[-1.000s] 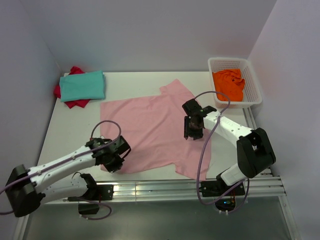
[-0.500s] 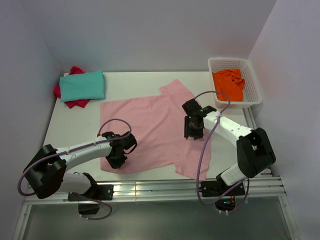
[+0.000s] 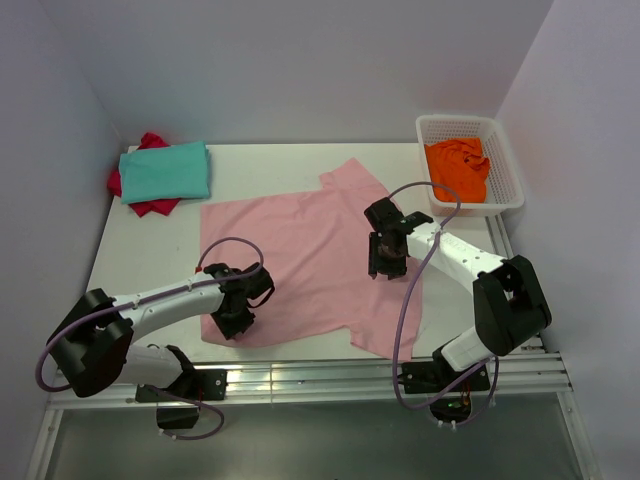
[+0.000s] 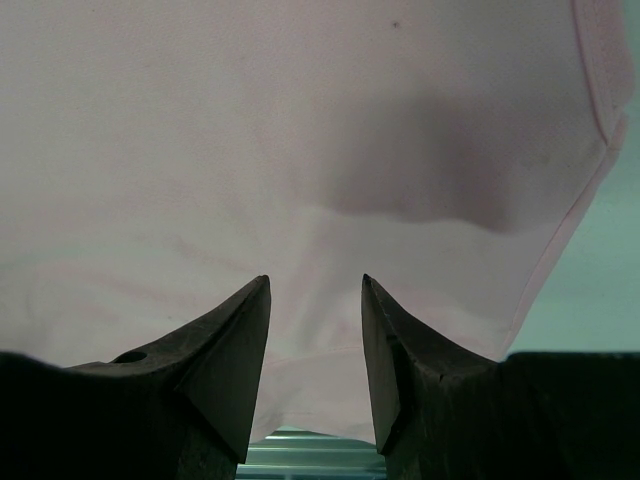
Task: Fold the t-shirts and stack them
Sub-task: Flatten the tshirt out
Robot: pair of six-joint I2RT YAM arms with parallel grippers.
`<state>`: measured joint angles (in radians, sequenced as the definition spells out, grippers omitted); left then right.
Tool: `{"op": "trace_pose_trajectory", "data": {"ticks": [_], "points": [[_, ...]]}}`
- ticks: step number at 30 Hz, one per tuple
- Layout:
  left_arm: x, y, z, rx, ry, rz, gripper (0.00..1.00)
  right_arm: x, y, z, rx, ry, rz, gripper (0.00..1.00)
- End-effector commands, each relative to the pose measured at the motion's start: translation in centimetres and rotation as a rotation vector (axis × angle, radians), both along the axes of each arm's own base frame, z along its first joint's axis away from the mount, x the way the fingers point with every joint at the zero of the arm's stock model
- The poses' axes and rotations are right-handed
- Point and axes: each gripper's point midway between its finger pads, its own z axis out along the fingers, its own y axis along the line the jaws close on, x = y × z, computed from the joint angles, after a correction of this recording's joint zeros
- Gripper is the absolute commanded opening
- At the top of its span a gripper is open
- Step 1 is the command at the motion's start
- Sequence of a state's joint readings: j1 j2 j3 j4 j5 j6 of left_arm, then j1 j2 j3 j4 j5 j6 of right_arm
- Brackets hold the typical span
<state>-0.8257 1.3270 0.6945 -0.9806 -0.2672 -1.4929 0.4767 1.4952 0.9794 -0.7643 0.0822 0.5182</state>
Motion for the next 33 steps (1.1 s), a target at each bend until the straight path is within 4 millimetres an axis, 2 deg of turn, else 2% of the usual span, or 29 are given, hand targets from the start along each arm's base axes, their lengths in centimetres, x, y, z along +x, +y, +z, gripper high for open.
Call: {"op": "trace_pose_trajectory", "data": {"ticks": [1,8,15,22,27,33], "points": [[0.0,0.1,0.2,0.002,0.001,-0.003,0.33,0.4,-0.5,0.4,-0.009,-0.032,-0.007,0.49],[-0.7,0.1,-0.7,-0.002,0.039,-0.012,0.30,0.4,-0.5,0.4,-0.007,-0.032,-0.007,0.49],[-1.0,-0.1,-0.6,-0.025,0.043,-0.013,0.28,0.3,-0.6,0.4,-0.009,-0.035,-0.008,0.49],[-1.7,0.3,-0.7,-0.030,0.057,-0.006,0.16,0.4,-0.6,0.3,-0.005,-0.037,-0.010,0.49],[-2.0,0.4,-0.3,-0.038,0.055,0.005,0.02,0.3,-0.6,0.3,-0.007,-0.038,-0.008,0.49],[-3.4,1.1,0.5,-0.041,0.089,0.051,0.00,0.3,-0.6,0.4,-0.006,-0.039,-0.009,0.49]]}}
